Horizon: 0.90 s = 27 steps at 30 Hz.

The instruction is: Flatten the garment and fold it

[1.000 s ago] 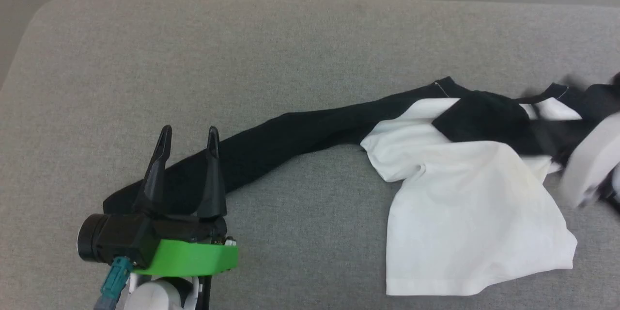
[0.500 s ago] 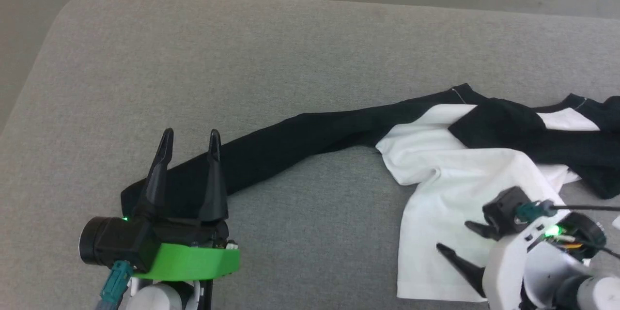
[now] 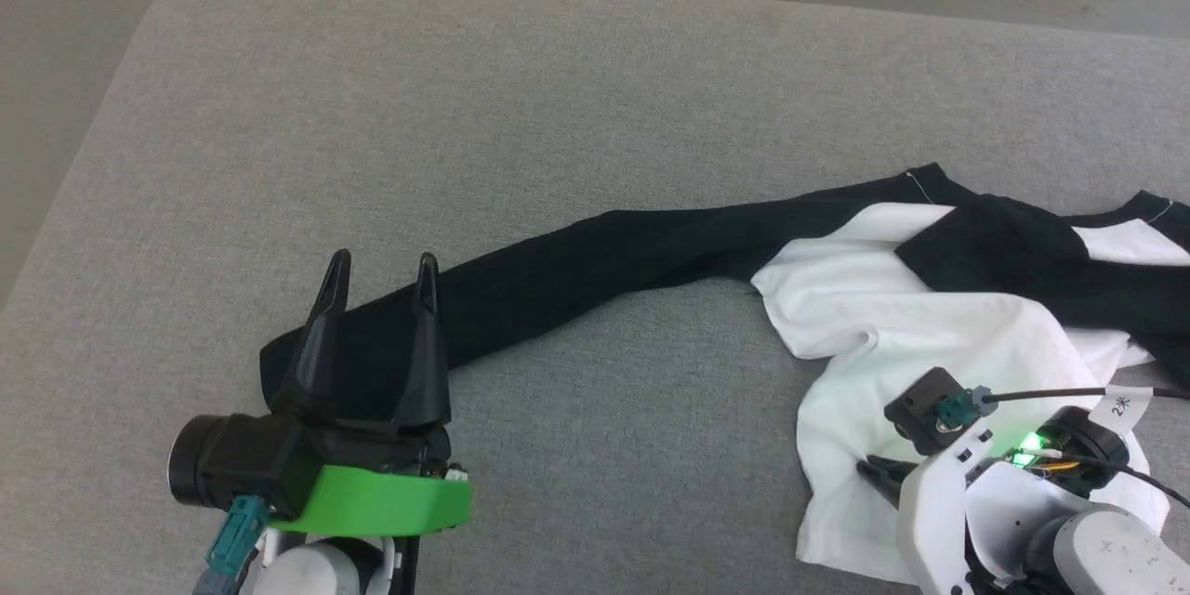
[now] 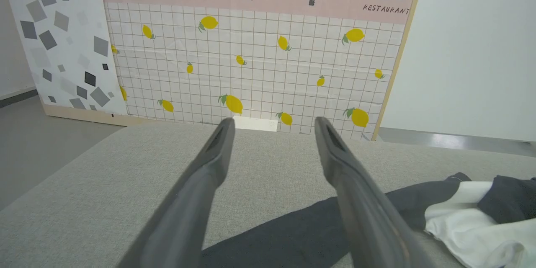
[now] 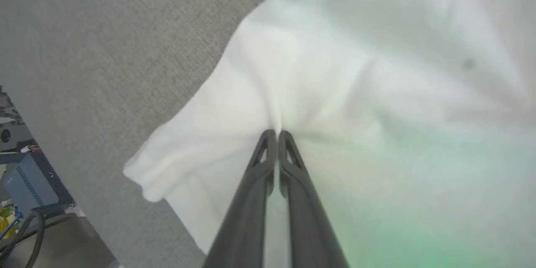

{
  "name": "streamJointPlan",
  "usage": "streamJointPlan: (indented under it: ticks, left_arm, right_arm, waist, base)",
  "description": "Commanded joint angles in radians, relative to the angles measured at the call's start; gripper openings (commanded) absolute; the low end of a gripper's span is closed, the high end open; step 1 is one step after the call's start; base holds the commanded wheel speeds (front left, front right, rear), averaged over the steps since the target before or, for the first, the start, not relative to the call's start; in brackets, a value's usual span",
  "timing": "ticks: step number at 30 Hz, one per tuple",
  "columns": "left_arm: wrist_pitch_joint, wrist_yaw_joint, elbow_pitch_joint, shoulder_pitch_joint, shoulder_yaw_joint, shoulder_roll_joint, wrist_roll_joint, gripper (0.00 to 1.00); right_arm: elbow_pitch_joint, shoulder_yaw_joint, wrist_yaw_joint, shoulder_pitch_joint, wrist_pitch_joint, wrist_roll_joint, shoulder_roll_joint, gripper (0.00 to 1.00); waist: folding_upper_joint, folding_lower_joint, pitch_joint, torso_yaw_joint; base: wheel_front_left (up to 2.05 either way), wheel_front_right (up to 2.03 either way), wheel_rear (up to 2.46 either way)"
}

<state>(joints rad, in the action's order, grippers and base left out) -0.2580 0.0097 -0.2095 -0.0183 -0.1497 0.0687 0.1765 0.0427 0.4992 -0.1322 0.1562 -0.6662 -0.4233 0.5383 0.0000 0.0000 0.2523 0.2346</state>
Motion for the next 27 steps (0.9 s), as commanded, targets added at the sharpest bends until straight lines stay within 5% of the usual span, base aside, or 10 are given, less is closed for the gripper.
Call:
streamJointPlan:
  ticks: [1, 8, 17, 21, 22, 23, 27]
  left_arm:
    - [-0.004, -0.002, 0.002, -0.014, 0.001, -0.005, 0.01, 1.0]
    - [-0.004, -0.005, 0.011, -0.006, 0.014, -0.006, 0.017, 1.0]
    - [-0.004, -0.003, -0.01, 0.017, 0.04, 0.002, 0.022, 1.0]
    - [-0.004, -0.004, -0.013, 0.024, 0.04, 0.004, 0.024, 1.0]
    - [-0.004, -0.004, -0.011, 0.026, 0.038, 0.004, 0.025, 1.0]
    - [-0.004, -0.005, -0.008, 0.029, 0.034, 0.003, 0.026, 1.0]
    - [-0.004, -0.006, 0.002, 0.035, 0.021, 0.001, 0.03, 1.0]
  right_arm:
    - [-0.025, 0.004, 0.002, -0.005, 0.005, 0.002, -0.006, 0.0]
    - [0.053, -0.021, 0.002, 0.017, 0.046, -0.09, -0.107, 0.0]
    - [0.166, 0.115, 0.002, 0.027, -0.047, -0.301, -0.291, 0.0]
    - [0.142, 0.164, 0.002, 0.045, -0.075, -0.326, -0.297, 0.0]
    - [0.13, 0.172, 0.002, 0.049, -0.082, -0.323, -0.29, 0.29]
    - [0.12, 0.184, 0.002, 0.057, -0.082, -0.314, -0.279, 1.0]
    - [0.087, 0.188, 0.002, 0.066, -0.042, -0.304, -0.266, 1.0]
  waist:
    - [0.0, 0.0, -0.006, 0.003]
    - [0.0, 0.0, -0.048, 0.008]
    - [0.0, 0.0, -0.067, 0.039]
    - [0.0, 0.0, -0.068, 0.057]
    - [0.0, 0.0, -0.07, 0.06]
    - [0.0, 0.0, -0.073, 0.063]
    - [0.0, 0.0, -0.089, 0.063]
  base:
    - [0.0, 0.0, 0.0]
    - [0.0, 0.0, 0.0]
    - [0.0, 0.0, 0.0]
    - [0.0, 0.0, 0.0]
    - [0.0, 0.0, 0.0]
    - [0.0, 0.0, 0.0]
    - [0.0, 0.0, 0.0]
